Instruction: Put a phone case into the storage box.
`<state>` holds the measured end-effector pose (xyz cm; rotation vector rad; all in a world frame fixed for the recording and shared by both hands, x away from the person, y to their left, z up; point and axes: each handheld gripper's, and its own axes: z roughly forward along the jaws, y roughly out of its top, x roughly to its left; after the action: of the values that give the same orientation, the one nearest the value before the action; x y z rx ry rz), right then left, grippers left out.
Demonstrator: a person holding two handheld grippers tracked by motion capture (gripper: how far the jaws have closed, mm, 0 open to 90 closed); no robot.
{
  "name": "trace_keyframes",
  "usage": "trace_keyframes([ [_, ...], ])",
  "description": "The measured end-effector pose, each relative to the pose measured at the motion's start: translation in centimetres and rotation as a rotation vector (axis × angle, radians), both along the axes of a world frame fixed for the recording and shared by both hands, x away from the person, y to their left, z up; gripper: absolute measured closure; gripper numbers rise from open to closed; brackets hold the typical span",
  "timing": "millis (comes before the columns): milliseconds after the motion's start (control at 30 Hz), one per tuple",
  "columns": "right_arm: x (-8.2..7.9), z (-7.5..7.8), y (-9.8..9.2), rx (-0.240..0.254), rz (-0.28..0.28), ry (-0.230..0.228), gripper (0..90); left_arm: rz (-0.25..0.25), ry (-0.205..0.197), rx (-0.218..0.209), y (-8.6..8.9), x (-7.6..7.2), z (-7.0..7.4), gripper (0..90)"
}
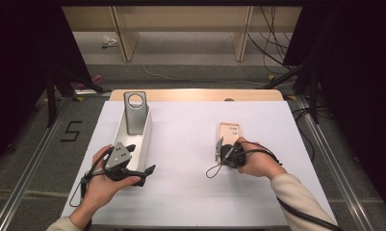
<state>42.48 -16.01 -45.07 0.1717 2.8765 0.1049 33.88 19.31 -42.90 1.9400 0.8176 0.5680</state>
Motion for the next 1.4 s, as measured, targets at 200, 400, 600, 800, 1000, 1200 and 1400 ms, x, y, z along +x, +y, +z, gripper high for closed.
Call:
trace_keyframes([
  [200,-0.2,0.9,-0.6,0.074,-0.011,-0.018,87.4,0.010,-0.001,0.000,0.1,0.0,0.0,5.2],
  [400,-0.4,1.5,-1.2,0.139,-0.016,-0.046,87.7,0.015,-0.004,-0.008,0.1,0.0,0.1,5.8],
  [600,-0.8,2.1,-1.6,0.197,-0.022,-0.055,87.8,0.021,-0.007,-0.012,0.2,0.0,0.2,6.2],
  [800,-1.2,2.7,-1.9,0.274,-0.021,-0.055,87.8,0.026,-0.010,-0.018,0.2,0.0,0.2,6.7],
  [1000,-1.7,3.1,-2.0,0.329,-0.028,-0.059,87.8,0.027,-0.012,-0.020,0.2,0.0,0.2,7.1],
  [1200,-2.3,3.4,-2.2,0.387,-0.023,-0.046,87.8,0.030,-0.012,-0.030,0.2,0.0,0.2,7.8],
  [1400,-2.9,3.4,-2.2,0.408,-0.012,-0.044,87.8,0.030,-0.012,-0.031,0.2,0.0,0.2,8.0],
])
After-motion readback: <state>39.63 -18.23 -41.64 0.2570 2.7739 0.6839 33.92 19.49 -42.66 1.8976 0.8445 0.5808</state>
